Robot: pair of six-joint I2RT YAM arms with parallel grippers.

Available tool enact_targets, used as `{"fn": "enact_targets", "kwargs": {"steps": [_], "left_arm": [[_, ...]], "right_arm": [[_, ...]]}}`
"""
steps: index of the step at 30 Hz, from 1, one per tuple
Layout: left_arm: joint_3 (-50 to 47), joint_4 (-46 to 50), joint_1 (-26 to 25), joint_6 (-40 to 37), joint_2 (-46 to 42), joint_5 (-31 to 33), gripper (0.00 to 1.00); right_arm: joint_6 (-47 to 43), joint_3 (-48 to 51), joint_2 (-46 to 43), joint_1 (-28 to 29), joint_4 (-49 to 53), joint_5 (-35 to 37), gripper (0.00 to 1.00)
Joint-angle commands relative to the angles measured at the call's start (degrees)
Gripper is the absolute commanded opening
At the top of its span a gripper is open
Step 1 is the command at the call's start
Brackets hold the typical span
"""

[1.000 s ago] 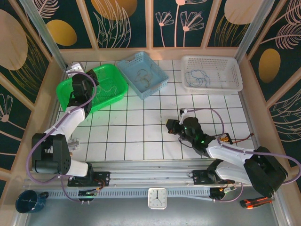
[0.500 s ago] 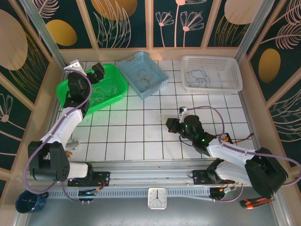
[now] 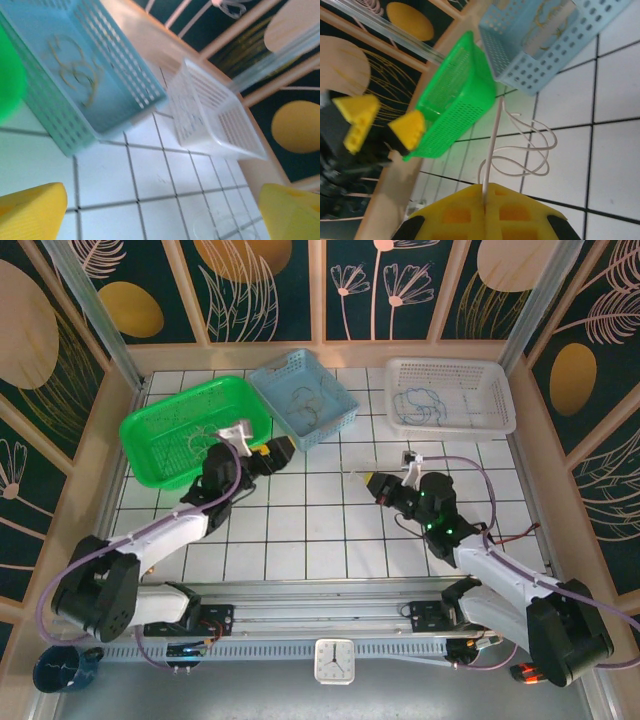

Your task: Untangle the cables

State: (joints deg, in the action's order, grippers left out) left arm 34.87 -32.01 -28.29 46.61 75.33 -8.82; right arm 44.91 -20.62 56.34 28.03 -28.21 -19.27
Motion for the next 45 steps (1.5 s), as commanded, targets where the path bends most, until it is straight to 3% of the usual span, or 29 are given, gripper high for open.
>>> {"fn": "enact_targets", "kwargs": {"steps": [1, 9, 31, 36, 42, 45], "left_arm": [[0.0, -10.7, -4.2, 6.3, 2.5, -0.7, 0.94], [1.5, -18.4, -8.8, 8.2, 9.4, -0.7, 0.80], [6.6, -22.0, -11.3, 8.1, 18.0, -1.6, 0.57], [6.9, -23.0, -11.7, 8.2, 19.3, -1.6, 0.38], [6.8, -23.4, -12.0, 8.2, 19.8, -1.1, 0.00], [6.5, -23.0, -11.9, 7.7, 18.9, -0.3, 0.00]], "right_arm": [[4.4, -2.5, -0.8, -0.7, -6.6, -6.0, 0.00], [10.3, -3.7, 1.2, -0.6, -14.4, -10.8, 0.00], [13.1, -3.0, 3.7, -0.5, -19.2, -13.2, 0.00], [13.3, -2.6, 3.7, -0.4, -19.7, -13.3, 0.00], [12.6, -1.8, 2.8, -0.5, -18.8, -12.8, 0.00], [11.5, -1.8, 1.8, -0.7, -17.0, -12.0, 0.00]]}}
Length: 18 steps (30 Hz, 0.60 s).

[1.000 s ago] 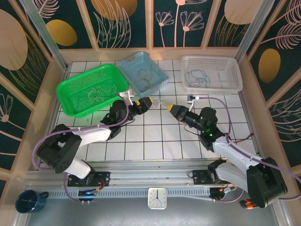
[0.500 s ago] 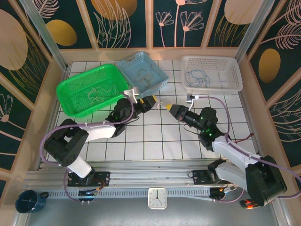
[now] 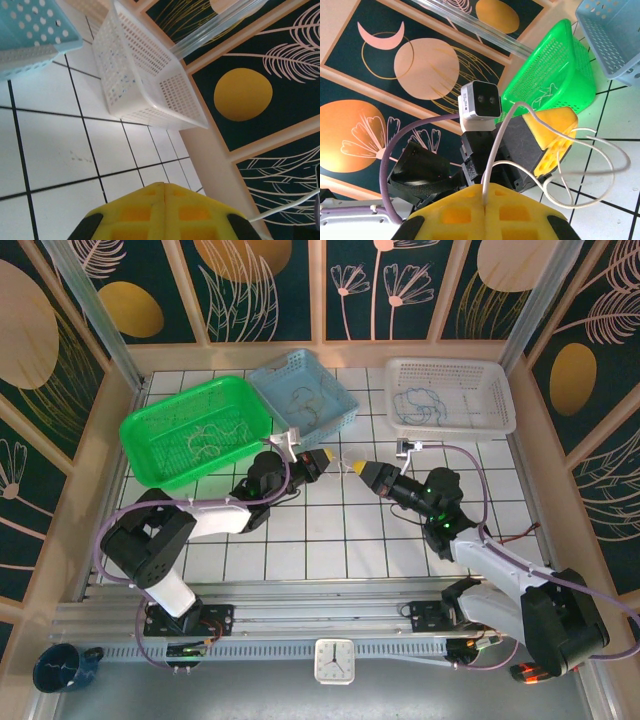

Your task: Untangle the cables

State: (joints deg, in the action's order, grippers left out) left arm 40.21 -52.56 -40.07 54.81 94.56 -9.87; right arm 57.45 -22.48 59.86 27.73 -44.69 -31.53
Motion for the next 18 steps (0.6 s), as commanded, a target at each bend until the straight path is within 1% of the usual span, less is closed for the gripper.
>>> {"fn": "enact_targets", "kwargs": {"steps": [1, 4, 10, 14, 18], "left_arm": [[0.9, -2.2, -0.2, -0.8, -0.9, 1.2, 0.00], [0.4, -1.1, -0.2, -2.3, -3.6, 3.0, 0.00], [0.1, 3.2, 0.0, -7.7, -12.6, 9.8, 0.00], [1.7, 6.0, 0.4, -11.8, -18.6, 12.4, 0.00], [6.1, 9.1, 1.8, -14.3, -22.3, 13.6, 0.00]], "right_arm": [[-1.6, 0.1, -2.0, -0.6, 0.3, 0.6, 0.00], [-3.5, 0.2, -3.6, -1.2, 3.9, 2.1, 0.00], [-6.0, 3.2, -5.0, -3.9, 8.5, 5.8, 0.00], [-8.5, 6.0, -3.3, -4.7, 10.0, 8.5, 0.00], [-9.3, 8.4, 0.2, -4.3, 7.3, 8.0, 0.00]]}}
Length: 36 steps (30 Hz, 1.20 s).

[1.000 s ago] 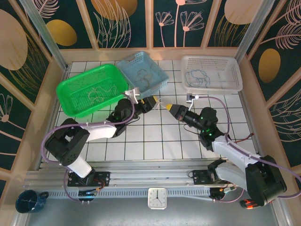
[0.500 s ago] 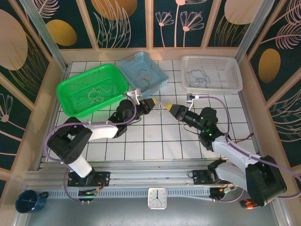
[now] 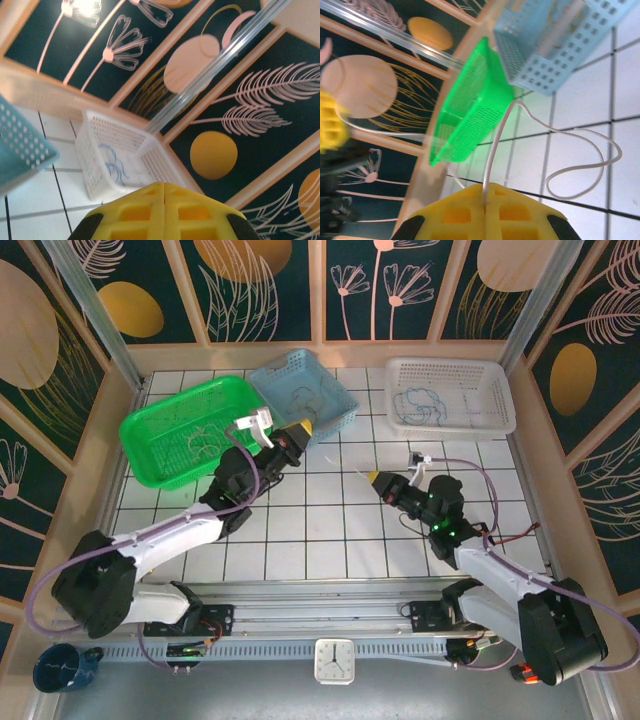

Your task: Untangle the cables

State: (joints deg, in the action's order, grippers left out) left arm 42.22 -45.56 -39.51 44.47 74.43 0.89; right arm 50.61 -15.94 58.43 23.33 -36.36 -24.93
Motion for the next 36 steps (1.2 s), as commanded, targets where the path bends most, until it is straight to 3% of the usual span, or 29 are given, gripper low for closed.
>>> {"fn": "enact_targets", "kwargs": {"steps": [1, 11, 15, 20, 23, 29, 36], "left_arm": [[5.1, 2.7, 1.6, -4.5, -2.6, 2.6, 0.00], [11.6, 8.9, 3.0, -5.8, -2.4, 0.2, 0.00], [5.8, 8.0, 3.0, -1.1, -2.6, -1.6, 0.40], [-4.6, 0.7, 2.7, 8.0, -1.7, -5.1, 0.62], [-9.4, -3.2, 2.0, 11.3, -0.3, -5.8, 0.71], [-12.6, -8.5, 0.6, 13.1, 3.4, -6.6, 0.78], [-11.4, -12.7, 0.3, 13.9, 8.3, -7.6, 0.79]], "right_arm": [[-2.3, 2.3, 2.3, 0.3, -1.8, 1.2, 0.00], [-1.4, 2.1, 4.9, 6.8, -4.3, 4.0, 0.00], [-1.7, -0.5, 3.9, 6.6, -3.1, 3.8, 0.00], [-1.5, -4.8, 3.9, 5.5, -2.9, 1.7, 0.00], [0.6, -6.6, 4.9, 4.7, -5.5, -0.7, 0.00], [5.8, -8.4, 6.8, 4.4, -11.8, -4.1, 0.00], [10.4, -8.8, 7.5, 4.4, -16.8, -6.4, 0.00]]}}
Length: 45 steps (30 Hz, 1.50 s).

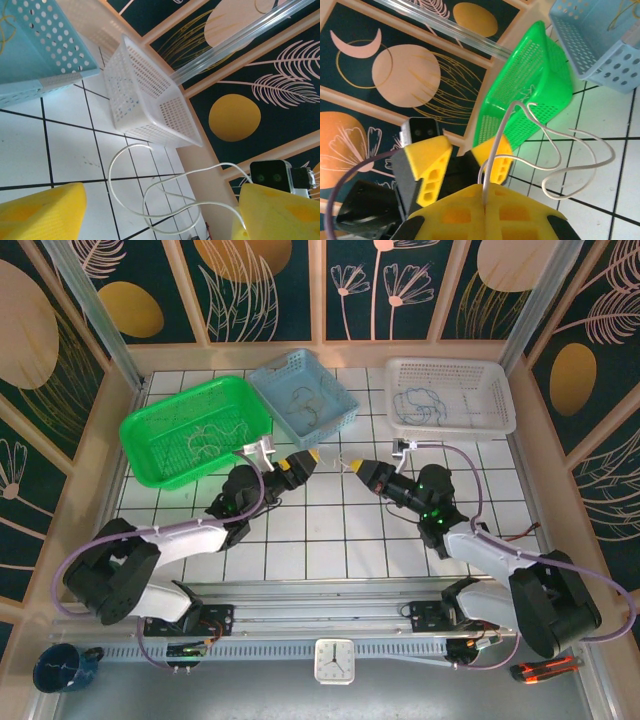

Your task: Untangle the cables

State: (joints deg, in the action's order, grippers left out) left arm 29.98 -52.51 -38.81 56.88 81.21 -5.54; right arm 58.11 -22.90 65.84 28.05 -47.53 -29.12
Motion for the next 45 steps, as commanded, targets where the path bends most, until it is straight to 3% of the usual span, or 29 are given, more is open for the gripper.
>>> {"fn": "enact_targets", "kwargs": {"steps": [1, 15, 24, 28, 32, 41, 45], "left_arm": [[1.1, -6.5, -0.5, 1.6, 2.3, -1.3, 0.79], [5.8, -11.2, -1.1, 1.5, 9.6, -1.7, 0.71], [7.1, -14.6, -1.4, 2.0, 13.3, -1.6, 0.56], [6.5, -16.9, -1.5, 2.2, 14.0, -0.9, 0.39], [7.4, -14.8, -1.5, -0.5, 10.9, 0.5, 0.00], [19.8, 4.5, -1.5, -9.9, 1.3, -1.3, 0.00], [25.3, 10.9, -1.5, -11.6, 0.4, -3.8, 0.00]], "right_arm": [[3.3, -1.8, 0.0, -0.3, -5.9, -2.4, 0.00], [5.5, -1.3, -1.8, -0.2, -7.5, -3.7, 0.00], [6.5, -0.7, -2.8, -0.3, -8.4, -3.7, 0.00], [6.4, -0.5, -2.9, -0.2, -8.0, -3.7, 0.00], [6.0, 0.6, -2.4, -0.3, -7.8, -2.9, 0.00], [3.6, 3.6, 3.6, 0.8, -10.1, -1.3, 0.01], [2.2, 3.0, 5.5, 1.1, -10.1, -1.4, 0.20]]}}
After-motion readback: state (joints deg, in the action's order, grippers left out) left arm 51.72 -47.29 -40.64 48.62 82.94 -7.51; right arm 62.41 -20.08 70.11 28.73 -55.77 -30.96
